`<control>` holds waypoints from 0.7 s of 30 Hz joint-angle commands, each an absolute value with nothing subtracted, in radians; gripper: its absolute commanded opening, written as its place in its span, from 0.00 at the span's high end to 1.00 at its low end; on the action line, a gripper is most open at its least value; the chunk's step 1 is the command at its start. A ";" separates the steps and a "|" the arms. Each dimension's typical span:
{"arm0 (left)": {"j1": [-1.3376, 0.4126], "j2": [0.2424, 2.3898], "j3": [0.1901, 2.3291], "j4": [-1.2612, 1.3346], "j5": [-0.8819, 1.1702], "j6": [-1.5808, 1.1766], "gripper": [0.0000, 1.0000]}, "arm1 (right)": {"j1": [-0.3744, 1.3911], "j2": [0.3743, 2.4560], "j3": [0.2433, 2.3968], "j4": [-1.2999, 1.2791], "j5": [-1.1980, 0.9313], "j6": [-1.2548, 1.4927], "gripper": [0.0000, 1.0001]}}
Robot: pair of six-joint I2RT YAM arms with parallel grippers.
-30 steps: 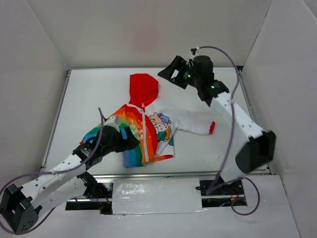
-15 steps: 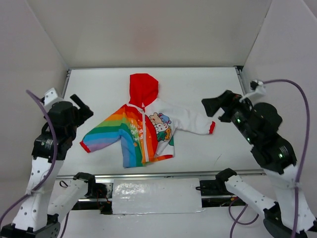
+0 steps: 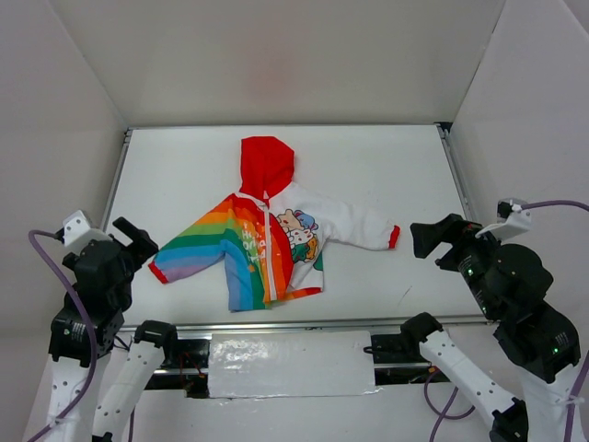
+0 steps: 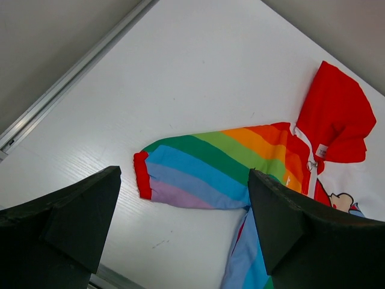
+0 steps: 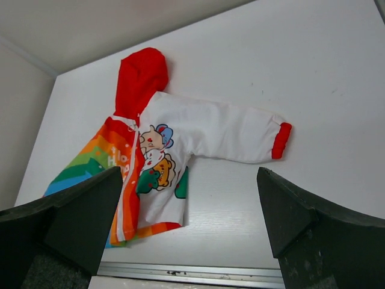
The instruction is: Zip up the jacket
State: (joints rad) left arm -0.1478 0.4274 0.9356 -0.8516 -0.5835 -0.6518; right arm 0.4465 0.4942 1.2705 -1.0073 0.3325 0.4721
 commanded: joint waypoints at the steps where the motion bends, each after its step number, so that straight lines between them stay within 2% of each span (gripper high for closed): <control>1: -0.147 0.428 0.927 -0.810 -0.574 -0.623 0.01 | 0.443 0.465 1.235 -0.996 0.368 0.451 0.00; 21: -0.160 0.391 0.908 -0.798 -0.566 -0.630 0.01 | 0.443 0.483 1.210 -0.979 0.351 0.456 0.00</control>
State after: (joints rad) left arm -0.1539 0.4076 0.9104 -0.8375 -0.5671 -0.6510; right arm 0.4465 0.4778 1.2167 -1.0035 0.3424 0.4660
